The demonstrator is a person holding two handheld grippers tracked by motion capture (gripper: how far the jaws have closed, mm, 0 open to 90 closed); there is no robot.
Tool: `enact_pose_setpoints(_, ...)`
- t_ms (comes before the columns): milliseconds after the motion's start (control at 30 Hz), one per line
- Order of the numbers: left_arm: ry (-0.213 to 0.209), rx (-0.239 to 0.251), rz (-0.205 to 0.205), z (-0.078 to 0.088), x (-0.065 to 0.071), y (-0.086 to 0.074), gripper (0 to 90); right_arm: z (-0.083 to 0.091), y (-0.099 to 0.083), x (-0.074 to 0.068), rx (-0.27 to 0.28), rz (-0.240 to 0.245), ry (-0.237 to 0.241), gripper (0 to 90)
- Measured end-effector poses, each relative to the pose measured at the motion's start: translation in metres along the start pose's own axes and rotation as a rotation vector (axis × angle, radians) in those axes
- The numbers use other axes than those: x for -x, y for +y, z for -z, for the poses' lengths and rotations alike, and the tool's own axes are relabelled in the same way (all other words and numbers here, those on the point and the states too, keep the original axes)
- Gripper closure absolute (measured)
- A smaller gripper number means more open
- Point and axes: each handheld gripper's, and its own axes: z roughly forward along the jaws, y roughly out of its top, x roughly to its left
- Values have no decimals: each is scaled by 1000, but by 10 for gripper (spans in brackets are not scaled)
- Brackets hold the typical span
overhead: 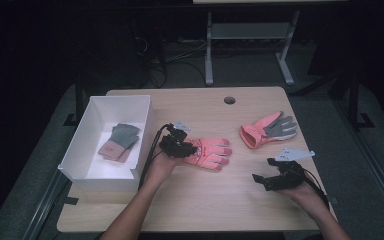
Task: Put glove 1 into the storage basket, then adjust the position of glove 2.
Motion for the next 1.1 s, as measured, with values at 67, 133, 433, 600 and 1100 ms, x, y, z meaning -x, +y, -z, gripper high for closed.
enact_pose_setpoints(67,-5,-6,-7,0,3,-1,542,-1,2,2,4,-2,-1,135)
enact_pose_setpoints(133,-2,-13,-21,1,5,-2,507,-4,9,6,7,-15,-15,136)
enact_pose_setpoints(433,-31,-48,-75,3,18,-9,252,-10,30,26,22,-45,-53,371)
enact_pose_setpoints(600,-51,-39,-85,7,23,-12,216,-14,45,41,47,-59,-104,603)
enact_pose_setpoints(1100,-101,-42,-110,14,37,-30,186,-38,73,97,26,-112,-196,900)
